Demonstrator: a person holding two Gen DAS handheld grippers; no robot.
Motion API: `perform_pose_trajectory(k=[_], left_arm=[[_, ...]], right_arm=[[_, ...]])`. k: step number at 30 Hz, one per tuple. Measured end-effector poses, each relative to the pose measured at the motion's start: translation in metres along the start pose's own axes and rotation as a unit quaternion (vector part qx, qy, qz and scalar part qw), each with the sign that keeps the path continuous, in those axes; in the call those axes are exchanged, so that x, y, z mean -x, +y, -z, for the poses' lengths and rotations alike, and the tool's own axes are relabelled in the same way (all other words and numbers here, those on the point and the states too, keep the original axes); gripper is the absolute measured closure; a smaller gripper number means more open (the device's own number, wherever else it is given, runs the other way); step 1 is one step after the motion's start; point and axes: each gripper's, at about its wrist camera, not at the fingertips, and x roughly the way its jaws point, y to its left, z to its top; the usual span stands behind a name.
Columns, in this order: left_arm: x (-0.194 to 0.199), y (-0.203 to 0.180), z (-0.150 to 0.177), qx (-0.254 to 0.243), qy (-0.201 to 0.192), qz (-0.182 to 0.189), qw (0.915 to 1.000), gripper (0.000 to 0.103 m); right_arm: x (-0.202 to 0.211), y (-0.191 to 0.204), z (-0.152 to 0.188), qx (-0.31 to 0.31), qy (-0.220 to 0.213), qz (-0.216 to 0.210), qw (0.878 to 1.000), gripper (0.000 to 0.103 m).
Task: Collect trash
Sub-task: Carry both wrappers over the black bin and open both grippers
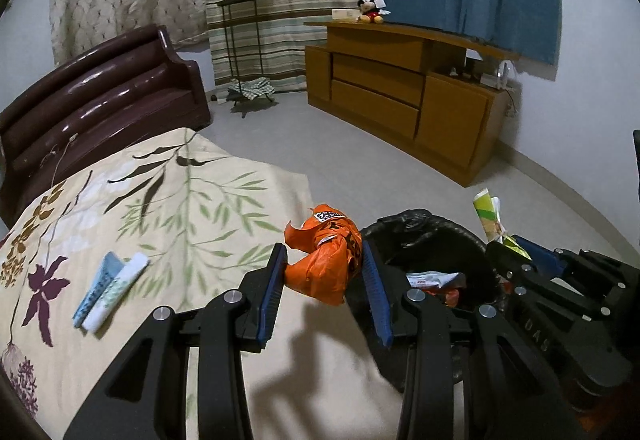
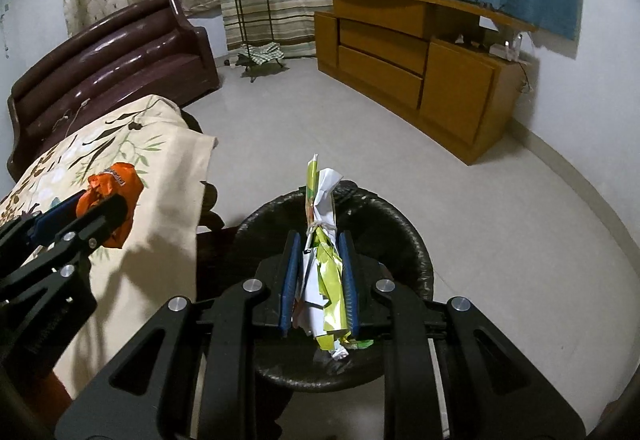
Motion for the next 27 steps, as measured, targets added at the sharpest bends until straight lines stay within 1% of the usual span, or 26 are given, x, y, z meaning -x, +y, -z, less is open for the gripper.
perform_pose_trajectory(k=[10,23,27], left_arm=[[-0.018,-0.015,-0.007,-0.014,0.005,-0.002,0.9999,0.064],[-0.030,-0.030,-0.011,-0.026,0.007,-0.001,0.9996,0.064],[-0.032,-0.030,-0.012,-0.024,0.010,-0.001,0.9997,0.062]], right_arm=[[-0.011,-0.020,-0.002,-0.021,0.001,0.010,1.000,0.083],[-0.023,-0.029,-0.006,-0.031,0.006,0.013,0.999,0.083],[-0.026,-0.030,-0.007,-0.033,0.006,0.014,0.999,0.082]])
